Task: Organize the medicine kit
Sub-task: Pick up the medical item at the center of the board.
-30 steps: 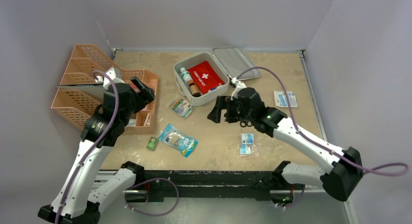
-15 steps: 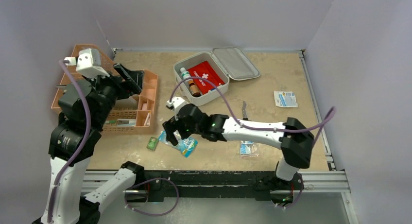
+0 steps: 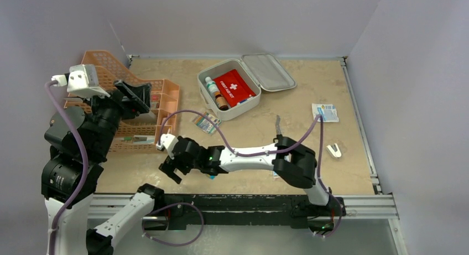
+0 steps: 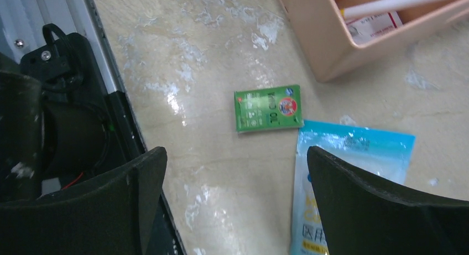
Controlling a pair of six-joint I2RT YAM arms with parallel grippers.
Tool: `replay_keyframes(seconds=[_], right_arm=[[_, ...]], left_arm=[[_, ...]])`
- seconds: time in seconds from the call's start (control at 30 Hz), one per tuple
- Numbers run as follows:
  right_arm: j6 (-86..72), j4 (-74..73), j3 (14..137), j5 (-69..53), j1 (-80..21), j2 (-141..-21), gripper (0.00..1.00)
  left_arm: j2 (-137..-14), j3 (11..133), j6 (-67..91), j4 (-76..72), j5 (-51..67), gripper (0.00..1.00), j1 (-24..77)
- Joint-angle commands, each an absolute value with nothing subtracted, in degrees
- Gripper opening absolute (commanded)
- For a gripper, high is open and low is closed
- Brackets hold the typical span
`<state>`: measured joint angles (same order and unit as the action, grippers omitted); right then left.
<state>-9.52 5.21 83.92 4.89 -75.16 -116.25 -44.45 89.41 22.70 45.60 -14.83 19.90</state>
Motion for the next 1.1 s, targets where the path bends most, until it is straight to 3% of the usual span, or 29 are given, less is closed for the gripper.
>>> replay_keyframes(seconds=[0.0, 1.07], right_arm=[[-6.1, 7.1, 89.2, 5.8, -75.2, -119.2, 0.99], [-1.3, 2.5, 97.5, 7.6, -75.1, -131.0, 0.97]], left_arm=[[-43.6, 90.8, 20.6, 46.0, -16.2, 0.77, 19.6], [-43.1, 89.0, 21.2, 45.2, -16.1, 0.77, 19.6]])
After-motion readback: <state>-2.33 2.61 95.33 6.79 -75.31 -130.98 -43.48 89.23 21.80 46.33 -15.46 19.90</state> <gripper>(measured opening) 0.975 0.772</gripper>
